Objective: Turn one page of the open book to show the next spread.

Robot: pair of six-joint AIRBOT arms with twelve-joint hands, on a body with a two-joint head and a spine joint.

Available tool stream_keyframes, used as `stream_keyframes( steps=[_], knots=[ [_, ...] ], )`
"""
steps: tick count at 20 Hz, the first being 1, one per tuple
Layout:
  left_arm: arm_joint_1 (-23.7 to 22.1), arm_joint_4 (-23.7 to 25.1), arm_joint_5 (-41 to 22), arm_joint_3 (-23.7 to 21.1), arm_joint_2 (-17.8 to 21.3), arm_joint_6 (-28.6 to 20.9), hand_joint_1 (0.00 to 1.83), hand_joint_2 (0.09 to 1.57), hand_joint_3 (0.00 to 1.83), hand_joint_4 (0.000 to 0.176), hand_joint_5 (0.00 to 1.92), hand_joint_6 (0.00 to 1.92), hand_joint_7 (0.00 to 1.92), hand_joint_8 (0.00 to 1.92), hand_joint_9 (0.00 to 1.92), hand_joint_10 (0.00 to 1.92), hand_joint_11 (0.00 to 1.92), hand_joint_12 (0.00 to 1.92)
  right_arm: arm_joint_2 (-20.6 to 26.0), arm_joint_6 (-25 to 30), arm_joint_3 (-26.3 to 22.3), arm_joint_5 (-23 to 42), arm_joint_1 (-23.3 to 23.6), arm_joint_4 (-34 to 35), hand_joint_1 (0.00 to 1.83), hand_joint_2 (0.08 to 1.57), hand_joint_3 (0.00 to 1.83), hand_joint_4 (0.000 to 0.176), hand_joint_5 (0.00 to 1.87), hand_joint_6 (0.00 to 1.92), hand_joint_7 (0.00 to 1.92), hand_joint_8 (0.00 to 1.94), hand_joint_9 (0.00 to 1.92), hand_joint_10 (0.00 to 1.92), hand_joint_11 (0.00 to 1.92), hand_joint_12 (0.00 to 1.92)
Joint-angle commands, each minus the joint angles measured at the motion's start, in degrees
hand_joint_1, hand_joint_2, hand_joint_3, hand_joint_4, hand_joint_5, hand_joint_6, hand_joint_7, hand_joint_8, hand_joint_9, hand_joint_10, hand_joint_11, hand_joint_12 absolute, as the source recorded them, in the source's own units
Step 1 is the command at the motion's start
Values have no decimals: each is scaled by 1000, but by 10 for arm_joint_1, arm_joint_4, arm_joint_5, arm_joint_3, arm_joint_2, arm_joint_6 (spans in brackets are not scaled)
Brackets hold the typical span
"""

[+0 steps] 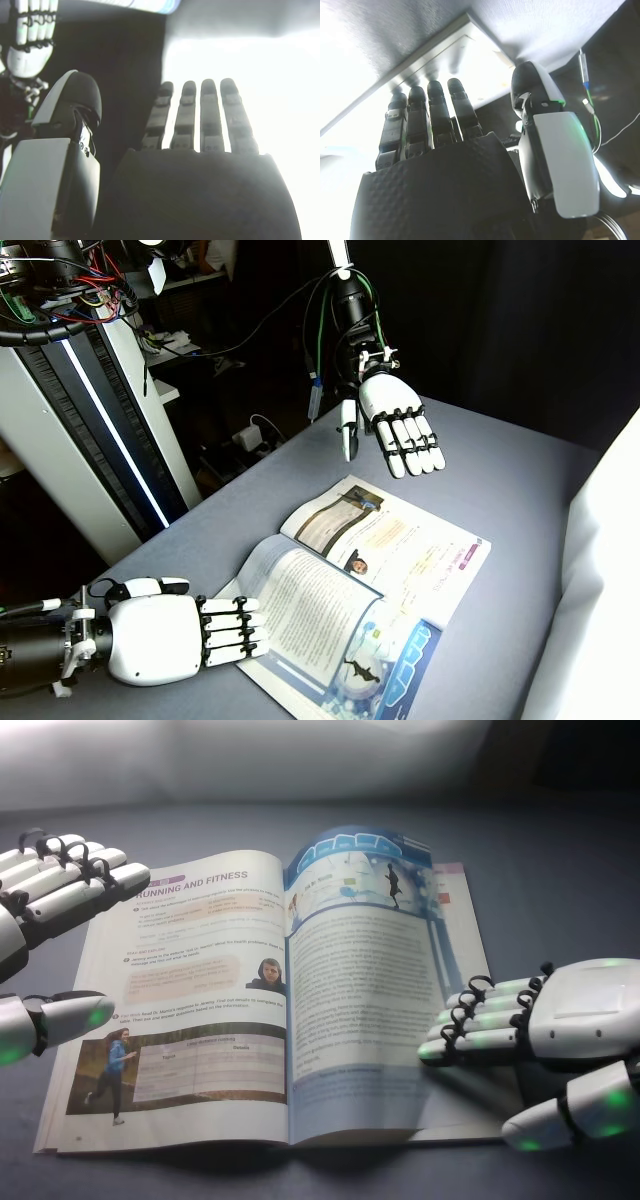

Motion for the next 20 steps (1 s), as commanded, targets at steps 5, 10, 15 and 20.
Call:
stream_keyframes(
  steps=[5, 10, 15, 20],
  knots=[
    [-1, -19, -78, -1, 5, 3, 141, 1388, 5, 19, 0, 0, 0, 0, 0, 0, 0, 0, -32, -38, 23, 40, 6, 69, 0, 1512, 34, 0, 0, 0, 0, 0, 0, 0, 0, 0],
    [1, -24, -81, -2, 7, 6, 250, 1429, 9, 21, 9, 2, 0, 0, 0, 0, 0, 0, -73, -74, 44, 63, 9, 115, 93, 1571, 193, 0, 0, 0, 0, 0, 0, 0, 0, 0],
    [5, -32, -90, -6, 12, 12, 358, 1446, 0, 0, 74, 0, 7, 1, 0, 0, 0, 309, -102, -89, 60, 80, 31, 132, 18, 1571, 192, 0, 0, 0, 0, 0, 0, 0, 0, 0],
    [7, -38, -95, -7, 14, 15, 339, 1476, 2, 0, 68, 3, 0, 0, 0, 0, 0, 335, -135, -104, 76, 87, 50, 142, 0, 1571, 31, 0, 9, 2, 0, 0, 0, 0, 0, 0]
  ],
)
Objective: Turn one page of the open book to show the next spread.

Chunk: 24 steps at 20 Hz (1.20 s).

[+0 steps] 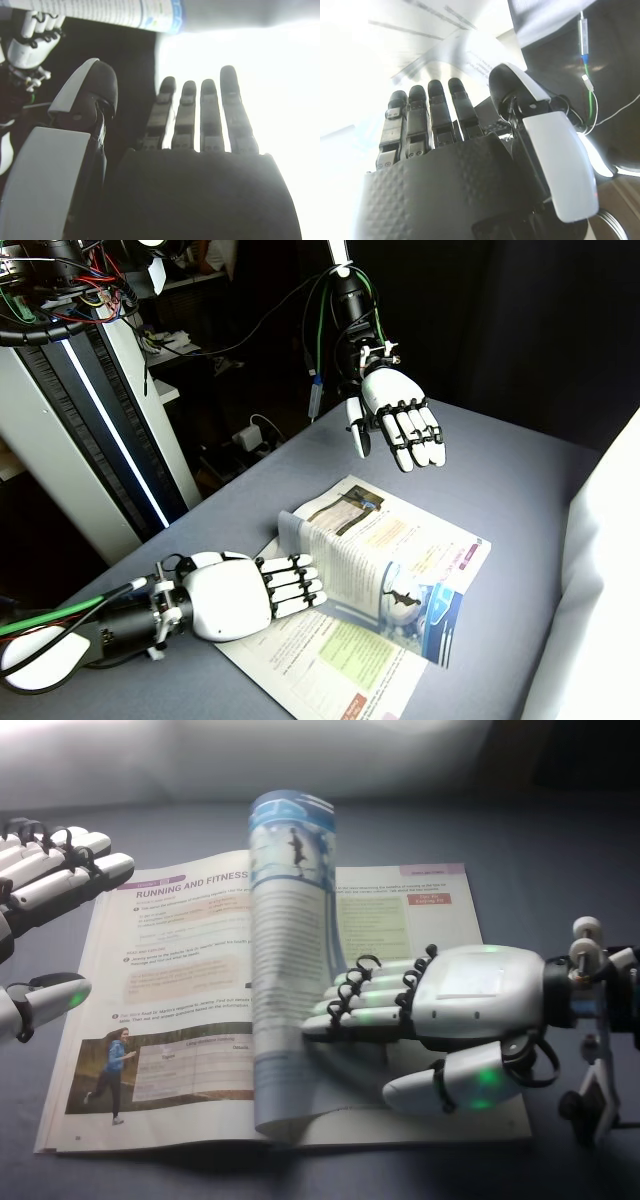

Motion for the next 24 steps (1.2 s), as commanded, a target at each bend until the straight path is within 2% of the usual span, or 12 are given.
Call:
stream_keyframes(
  steps=[1, 2, 3, 4, 7, 11, 13, 15, 21, 24],
  knots=[
    [-2, -15, -74, -1, 6, 1, 281, 1494, 7, 0, 74, 3, 0, 0, 0, 0, 0, 203, -3, -2, 2, 51, 10, 27, 0, 1560, 21, 0, 8, 2, 0, 0, 0, 0, 0, 0],
    [0, -18, -78, -2, 8, 2, 281, 1494, 7, 0, 74, 3, 0, 0, 0, 0, 0, 203, -13, -7, 6, 53, 17, 27, 0, 1560, 21, 0, 8, 2, 0, 0, 0, 0, 0, 0],
    [2, -20, -82, -3, 10, 4, 191, 1516, 9, 0, 77, 2, 0, 0, 0, 0, 0, 141, -20, -11, 10, 55, 24, 27, 0, 1557, 15, 0, 19, 6, 0, 0, 0, 0, 0, 0],
    [4, -22, -84, -4, 12, 6, 191, 1516, 9, 0, 77, 2, 0, 0, 0, 0, 0, 141, -27, -13, 14, 57, 29, 27, 0, 1557, 15, 0, 19, 6, 0, 0, 0, 0, 0, 0],
    [6, -30, -94, -6, 18, 12, 35, 1546, 8, 0, 76, 1, 0, 0, 0, 0, 0, 62, -46, -19, 23, 59, 43, 22, 0, 1553, 10, 0, 20, 5, 0, 0, 0, 0, 0, 0],
    [15, -45, -112, -13, 29, 22, 0, 1548, 1, 0, 51, 1, 0, 0, 0, 0, 0, 0, -78, -22, 32, 65, 59, 5, 0, 1563, 11, 0, 11, 4, 0, 0, 0, 0, 0, 0],
    [18, -52, -118, -15, 33, 26, 0, 1525, 0, 7, 24, 0, 0, 0, 0, 0, 0, 0, -91, -22, 35, 78, 69, 4, 0, 1567, 10, 0, 0, 0, 0, 0, 0, 0, 0, 0],
    [19, -58, -121, -15, 34, 30, 0, 1526, 0, 0, 49, 10, 0, 0, 0, 0, 13, 6, -99, -22, 35, 92, 79, -2, 0, 1562, 6, 0, 0, 0, 0, 0, 0, 0, 0, 0],
    [35, -83, -143, -18, 44, 39, 0, 1519, 0, 0, 40, 4, 0, 0, 0, 0, 0, 0, -103, -22, 23, 138, 99, -6, 0, 1523, 0, 0, 0, 0, 0, 0, 0, 0, 0, 0],
    [53, -113, -178, -23, 48, 47, 0, 1506, 0, 8, 32, 0, 0, 0, 0, 0, 0, 0, -102, -22, 17, 159, 111, -3, 0, 1457, 0, 0, 0, 0, 0, 0, 0, 0, 0, 0]
  ],
)
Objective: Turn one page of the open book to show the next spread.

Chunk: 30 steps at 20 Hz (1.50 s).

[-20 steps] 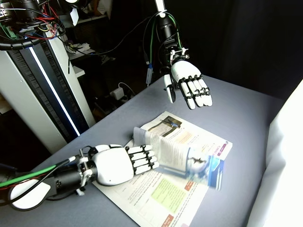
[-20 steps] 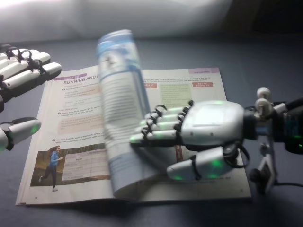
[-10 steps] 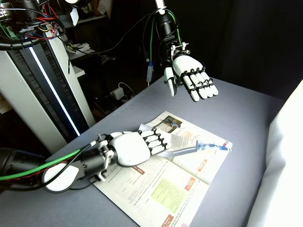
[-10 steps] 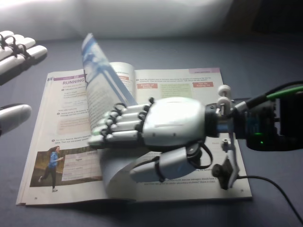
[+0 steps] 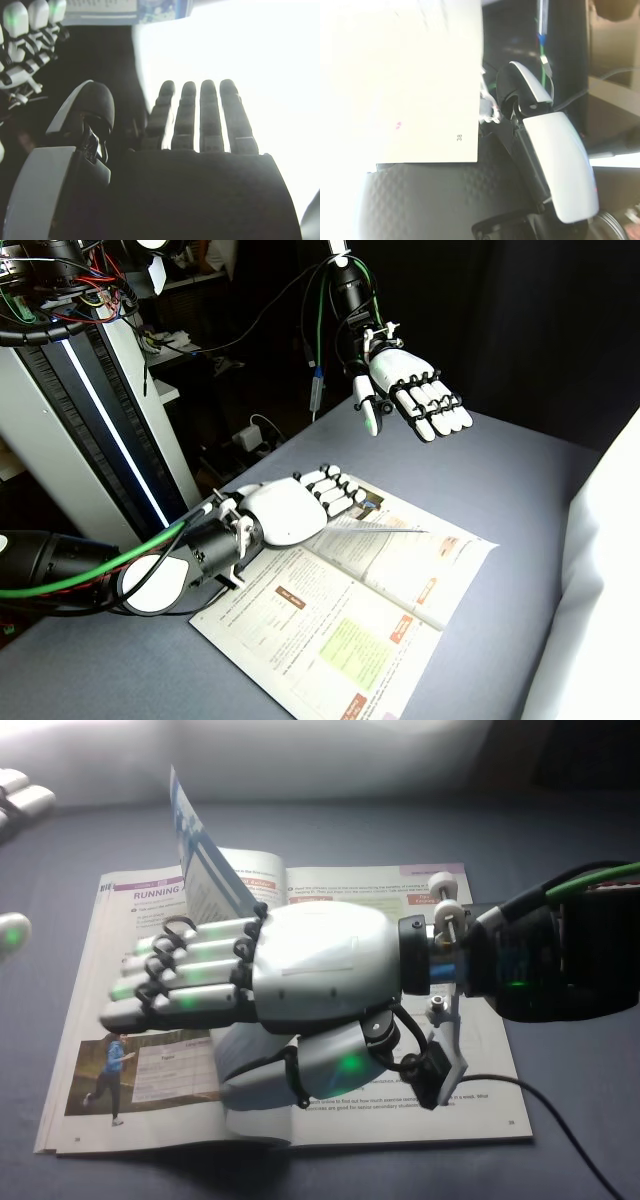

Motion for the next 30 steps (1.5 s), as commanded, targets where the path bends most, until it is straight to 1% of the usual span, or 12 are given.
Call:
stream_keyframes(
  steps=[1, 5, 8, 9, 14, 17, 19, 22, 23, 24, 25, 30],
  knots=[
    [8, -23, -91, 0, 10, 4, 0, 1500, 0, 11, 34, 1, 0, 0, 0, 0, 0, 0, 0, 1, -4, 67, 4, 30, 0, 1444, 0, 0, 0, 0, 0, 0, 0, 0, 0, 0],
    [29, -40, -101, -4, 15, 4, 0, 1500, 0, 2, 27, 6, 0, 0, 0, 0, 1, 1, 2, 0, -9, 92, 17, 37, 0, 1472, 4, 0, 51, 19, 8, 3, 16, 7, 0, 0],
    [29, -39, -100, -3, 11, 4, 0, 1478, 0, 30, 51, 15, 0, 0, 0, 0, 13, 7, 0, -29, -12, 103, 27, 61, 0, 1466, 1, 0, 3, 1, 0, 0, 0, 0, 0, 0],
    [29, -38, -99, -3, 11, 4, 75, 1463, 19, 0, 179, 10, 84, 43, 104, 12, 2, 589, -1, -36, -13, 105, 28, 66, 0, 1444, 0, 0, 0, 0, 0, 0, 0, 0, 0, 0],
    [29, -34, -95, -1, 9, 4, 274, 1476, 1, 68, 227, 7, 135, 7, 115, 11, 0, 686, -5, -66, -15, 126, 42, 100, 0, 1375, 0, 0, 0, 0, 0, 0, 0, 0, 0, 0],
    [29, -30, -95, 1, 6, 3, 184, 1417, 5, 18, 153, 7, 116, 7, 125, 15, 0, 635, -4, -73, -18, 145, 48, 111, 0, 1365, 0, 0, 0, 0, 0, 0, 0, 0, 0, 0],
    [29, -28, -94, 1, 6, 2, 441, 1415, 0, 83, 257, 22, 205, 12, 153, 12, 0, 469, 10, -74, -25, 149, 48, 114, 0, 1364, 0, 0, 0, 0, 0, 0, 0, 0, 0, 0],
    [29, -28, -93, -2, 5, 1, 591, 1290, 0, 63, 368, 17, 331, 9, 281, 28, 0, 976, 48, -74, -43, 144, 48, 109, 0, 1362, 0, 0, 0, 0, 0, 0, 0, 0, 0, 0],
    [29, -28, -93, -3, 5, 1, 589, 1267, 0, 81, 416, 21, 368, 11, 357, 40, 0, 1135, 62, -75, -49, 141, 48, 109, 0, 1361, 0, 0, 0, 0, 0, 0, 0, 0, 0, 0],
    [29, -28, -92, -4, 5, 1, 534, 1178, 0, 81, 415, 8, 226, 3, 177, 12, 0, 593, 74, -75, -55, 137, 44, 108, 0, 1361, 0, 0, 0, 0, 0, 0, 0, 0, 0, 0],
    [29, -28, -91, -4, 5, 1, 484, 1191, 0, 131, 412, 5, 112, 8, 58, 12, 0, 118, 79, -74, -61, 133, 42, 108, 0, 1359, 0, 0, 0, 0, 0, 0, 0, 0, 0, 0],
    [29, -24, -89, -5, -2, -1, 466, 1196, 2, 146, 412, 3, 84, 6, 28, 8, 0, 0, 141, -74, -89, 103, -1, 119, 19, 1328, 0, 0, 0, 0, 0, 0, 0, 0, 0, 0]
  ],
)
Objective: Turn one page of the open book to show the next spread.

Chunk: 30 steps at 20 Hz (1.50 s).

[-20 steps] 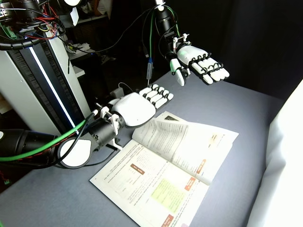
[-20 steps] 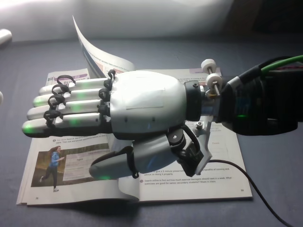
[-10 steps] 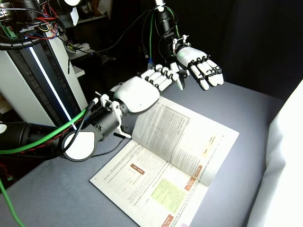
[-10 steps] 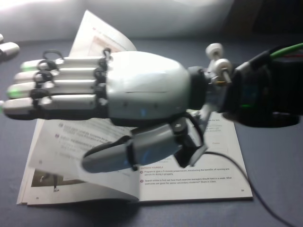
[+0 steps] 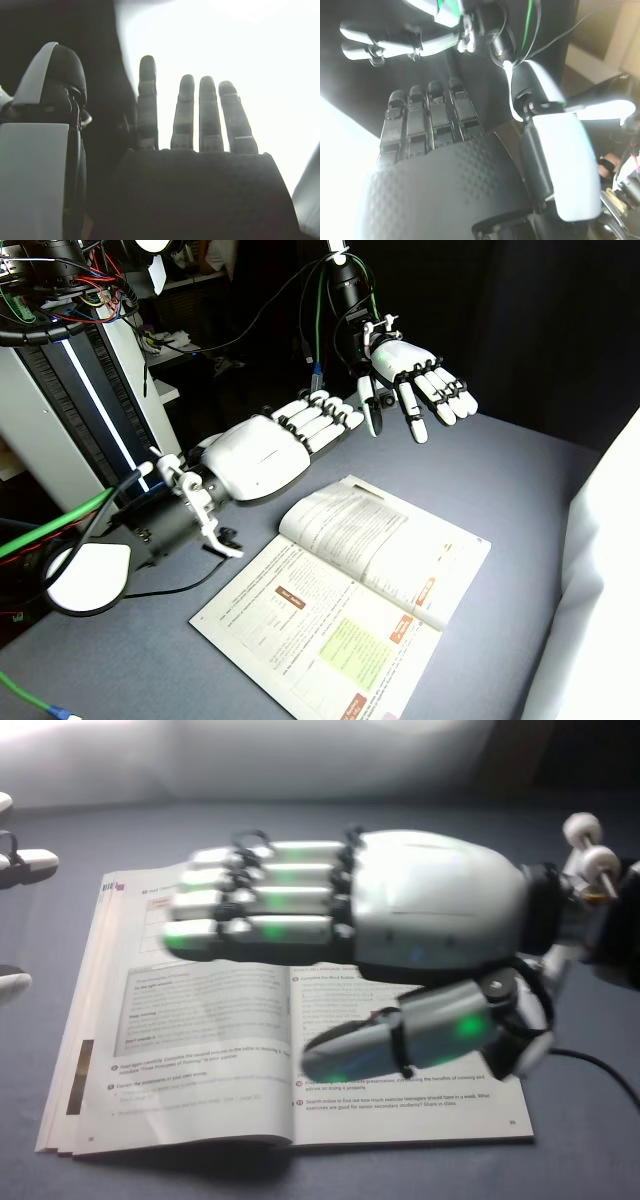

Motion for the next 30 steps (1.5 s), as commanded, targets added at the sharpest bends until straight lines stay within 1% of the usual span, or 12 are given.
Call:
stream_keyframes(
  steps=[1, 3, 4, 6, 7, 8, 10, 12, 14, 16, 29, 30],
  knots=[
    [-2, -12, -71, 1, -3, -2, 92, 1367, 62, 17, 104, 15, 16, 0, 5, 1, 0, 0, 12, 2, -2, 40, -6, 49, 117, 1317, 0, 0, 0, 0, 0, 0, 0, 0, 0, 0],
    [-2, -10, -71, 1, -6, -3, 3, 1390, 21, 11, 4, 1, 0, 0, 0, 0, 0, 0, 28, 2, -2, 35, -29, 70, 74, 1331, 0, 0, 0, 0, 0, 0, 0, 0, 0, 0],
    [-2, -8, -73, 2, -8, -5, 0, 1398, 14, 34, 0, 0, 0, 0, 0, 0, 0, 0, 42, 2, -5, 30, -42, 81, 114, 1331, 0, 0, 0, 0, 0, 0, 0, 0, 0, 0],
    [-3, -6, -76, 4, -14, -7, 0, 1390, 7, 29, 0, 0, 0, 0, 0, 0, 0, 0, 71, -12, -16, 24, -64, 113, 129, 1335, 0, 0, 0, 0, 0, 0, 0, 0, 0, 0],
    [-3, -5, -78, 5, -16, -9, 0, 1407, 14, 18, 0, 0, 0, 0, 0, 0, 0, 0, 85, -25, -23, 22, -76, 134, 86, 1344, 4, 0, 0, 0, 0, 0, 0, 0, 0, 0],
    [-3, -4, -81, 7, -21, -11, 0, 1420, 18, 35, 0, 0, 0, 0, 0, 0, 0, 0, 103, -46, -32, 23, -92, 161, 53, 1349, 5, 0, 0, 0, 0, 0, 0, 0, 0, 0],
    [-4, -3, -89, 9, -30, -15, 0, 1426, 18, 25, 0, 0, 0, 0, 0, 0, 0, 0, 146, -93, -55, 29, -126, 230, 10, 1357, 7, 0, 0, 0, 0, 0, 0, 0, 0, 0],
    [-5, -1, -92, 10, -33, -15, 7, 1423, 9, 36, 0, 0, 0, 0, 0, 0, 0, 0, 163, -115, -65, 39, -146, 265, 0, 1341, 0, 0, 0, 0, 0, 0, 0, 0, 0, 0],
    [-7, 0, -97, 11, -37, -16, 0, 1417, 5, 31, 0, 0, 0, 0, 0, 0, 0, 0, 181, -142, -75, 59, -172, 313, 5, 1370, 13, 0, 0, 0, 0, 0, 0, 0, 0, 0],
    [-10, 5, -96, 14, -43, -21, 0, 1404, 0, 0, 0, 0, 0, 0, 0, 0, 0, 0, 189, -157, -80, 75, -195, 348, 1, 1383, 17, 0, 0, 0, 0, 0, 0, 0, 0, 0],
    [-74, 93, -52, 42, -87, -58, 0, 1343, 0, 0, 0, 0, 0, 0, 0, 0, 8, 5, 209, -182, -88, 139, -249, 434, 0, 1428, 23, 0, 0, 0, 0, 0, 0, 0, 0, 0],
    [-76, 96, -52, 43, -89, -60, 0, 1339, 0, 13, 0, 0, 0, 0, 0, 0, 15, 9, 209, -182, -88, 145, -251, 438, 24, 1414, 14, 0, 0, 0, 0, 0, 0, 0, 0, 0]
  ],
)
